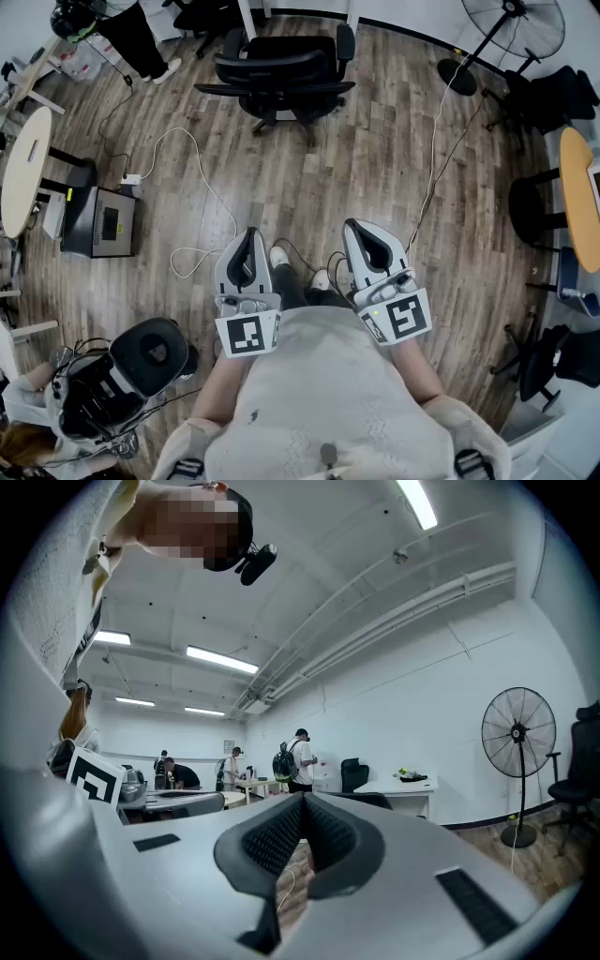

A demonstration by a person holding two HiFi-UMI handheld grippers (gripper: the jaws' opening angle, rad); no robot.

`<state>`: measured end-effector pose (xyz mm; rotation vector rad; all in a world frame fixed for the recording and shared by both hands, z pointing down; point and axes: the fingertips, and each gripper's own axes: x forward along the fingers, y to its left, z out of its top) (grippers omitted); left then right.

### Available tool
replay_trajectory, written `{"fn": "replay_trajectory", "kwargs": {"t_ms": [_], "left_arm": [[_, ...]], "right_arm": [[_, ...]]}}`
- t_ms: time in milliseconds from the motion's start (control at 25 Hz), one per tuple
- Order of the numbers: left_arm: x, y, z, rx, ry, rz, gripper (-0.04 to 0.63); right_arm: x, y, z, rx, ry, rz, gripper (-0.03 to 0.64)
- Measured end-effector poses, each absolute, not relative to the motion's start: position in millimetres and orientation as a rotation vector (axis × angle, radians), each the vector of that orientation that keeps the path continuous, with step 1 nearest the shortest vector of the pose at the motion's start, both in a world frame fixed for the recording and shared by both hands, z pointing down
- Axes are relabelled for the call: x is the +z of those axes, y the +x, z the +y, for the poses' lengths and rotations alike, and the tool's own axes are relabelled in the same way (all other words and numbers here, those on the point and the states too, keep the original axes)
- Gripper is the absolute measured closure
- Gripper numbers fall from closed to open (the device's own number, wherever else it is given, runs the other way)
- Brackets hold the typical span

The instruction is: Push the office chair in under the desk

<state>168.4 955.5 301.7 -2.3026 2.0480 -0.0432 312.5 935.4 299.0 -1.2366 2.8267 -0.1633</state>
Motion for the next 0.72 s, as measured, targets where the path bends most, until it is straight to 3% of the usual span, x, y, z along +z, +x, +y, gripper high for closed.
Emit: {"fn": "replay_trajectory", "kwargs": {"t_ms": [720], "left_arm": [[292.4,186.2,975.7,0.027,-2.278,2.084,0.572]], "right_arm": [[311.4,326.0,950.8,-0.186,-1.172,2.874,0.611]]}}
